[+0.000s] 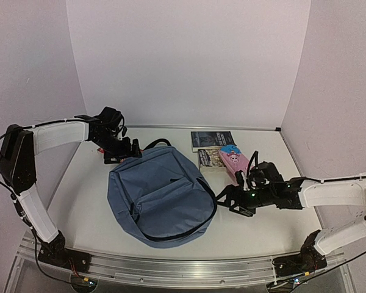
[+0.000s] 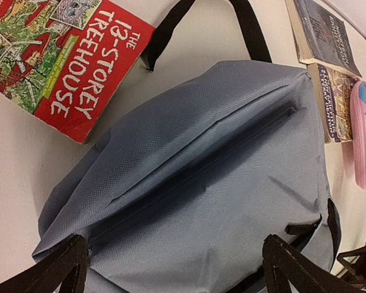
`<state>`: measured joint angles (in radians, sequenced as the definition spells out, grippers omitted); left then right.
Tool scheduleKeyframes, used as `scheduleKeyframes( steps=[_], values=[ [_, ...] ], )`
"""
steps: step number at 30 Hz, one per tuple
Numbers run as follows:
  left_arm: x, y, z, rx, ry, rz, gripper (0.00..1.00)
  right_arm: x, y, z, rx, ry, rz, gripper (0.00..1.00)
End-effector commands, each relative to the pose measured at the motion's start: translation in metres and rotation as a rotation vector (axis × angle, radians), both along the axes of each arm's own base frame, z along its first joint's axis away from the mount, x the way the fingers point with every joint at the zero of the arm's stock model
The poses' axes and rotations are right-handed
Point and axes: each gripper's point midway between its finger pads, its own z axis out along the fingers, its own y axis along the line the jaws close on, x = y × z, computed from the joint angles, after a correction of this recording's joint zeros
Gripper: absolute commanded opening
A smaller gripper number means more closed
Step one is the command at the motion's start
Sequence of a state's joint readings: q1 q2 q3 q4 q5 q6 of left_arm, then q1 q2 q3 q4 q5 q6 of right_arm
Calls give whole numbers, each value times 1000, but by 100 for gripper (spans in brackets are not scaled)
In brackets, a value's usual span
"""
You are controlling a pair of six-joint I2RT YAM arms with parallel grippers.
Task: Pack the student bag
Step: Adjust the book at the center of the board, then adjust the student bag at the center of the board.
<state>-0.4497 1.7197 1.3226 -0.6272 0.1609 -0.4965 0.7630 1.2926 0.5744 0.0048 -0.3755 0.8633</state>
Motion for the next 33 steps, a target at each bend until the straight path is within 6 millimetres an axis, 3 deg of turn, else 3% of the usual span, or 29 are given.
scheduleKeyframes(
  steps=[1, 8, 11, 13, 16, 19, 23, 28, 33],
  values=[
    [22, -13, 21, -38, -81, -12, 100, -7, 29, 4, 112, 9, 27, 86],
    [13, -11, 14, -49, -59, -10, 100, -7, 46, -12, 102, 19, 60, 75],
    [3, -7, 13, -59, -50, 2, 100, -5, 55, -24, 78, 29, 77, 63],
    [-4, -4, 13, -68, -46, 13, 100, -2, 58, -28, 64, 25, 78, 50],
    [-18, 1, 8, -81, -24, 35, 100, 8, 61, -27, 45, -17, 78, 21],
    [-35, 4, 8, -134, 9, 77, 100, 19, 57, -28, -58, -82, 95, 2],
    [-57, -5, 15, -238, 15, 75, 99, 32, 49, -34, -232, -179, 181, 0],
    [-74, -3, 33, -262, 18, 63, 99, 34, 20, -50, -523, -205, 339, 0],
    [-84, 14, 32, -211, -5, 101, 100, 41, 7, -40, -525, -178, 343, 0]
  ],
)
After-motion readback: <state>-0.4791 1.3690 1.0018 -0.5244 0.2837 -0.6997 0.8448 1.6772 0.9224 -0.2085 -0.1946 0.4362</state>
